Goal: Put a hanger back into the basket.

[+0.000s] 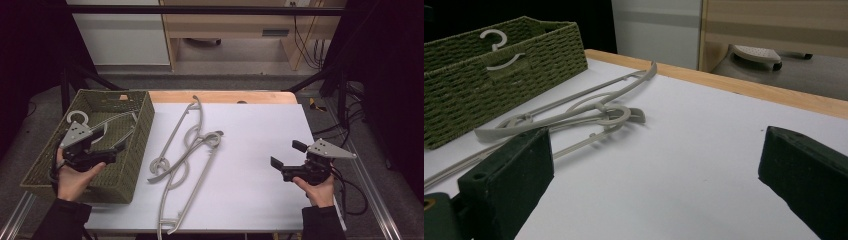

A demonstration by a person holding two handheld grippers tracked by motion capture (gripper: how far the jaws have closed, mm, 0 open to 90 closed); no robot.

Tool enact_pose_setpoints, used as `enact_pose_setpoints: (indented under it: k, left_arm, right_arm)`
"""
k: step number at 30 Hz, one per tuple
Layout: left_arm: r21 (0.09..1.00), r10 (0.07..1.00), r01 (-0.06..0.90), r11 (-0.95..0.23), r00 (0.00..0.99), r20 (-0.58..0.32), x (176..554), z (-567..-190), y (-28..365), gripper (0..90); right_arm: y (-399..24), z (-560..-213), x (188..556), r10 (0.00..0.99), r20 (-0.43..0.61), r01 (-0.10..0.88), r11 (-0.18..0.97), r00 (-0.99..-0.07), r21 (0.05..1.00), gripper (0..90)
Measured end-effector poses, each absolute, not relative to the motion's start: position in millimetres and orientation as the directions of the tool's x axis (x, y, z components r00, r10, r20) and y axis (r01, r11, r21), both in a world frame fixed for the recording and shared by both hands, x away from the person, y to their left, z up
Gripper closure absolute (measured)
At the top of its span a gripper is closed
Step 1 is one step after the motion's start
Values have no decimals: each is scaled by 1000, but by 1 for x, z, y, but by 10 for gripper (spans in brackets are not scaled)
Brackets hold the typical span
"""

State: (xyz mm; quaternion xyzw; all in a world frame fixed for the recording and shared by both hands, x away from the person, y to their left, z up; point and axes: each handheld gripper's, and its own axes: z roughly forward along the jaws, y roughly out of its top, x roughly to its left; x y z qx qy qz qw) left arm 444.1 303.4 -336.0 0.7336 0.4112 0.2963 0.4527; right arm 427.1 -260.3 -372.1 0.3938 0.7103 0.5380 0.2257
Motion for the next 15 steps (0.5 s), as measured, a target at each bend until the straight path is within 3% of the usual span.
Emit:
enact_pose_setpoints:
  k: [6,15]
  left_arm:
    - [917,840,327,-230,543,17,442,-343,275,140]
    - [914,796,312,-258,605,19,440,-358,244,143]
  right_arm:
    - [-261,-372,427,801,101,311,111,-590,944,15]
    - [-260,-372,427,798,100,310,112,-594,944,14]
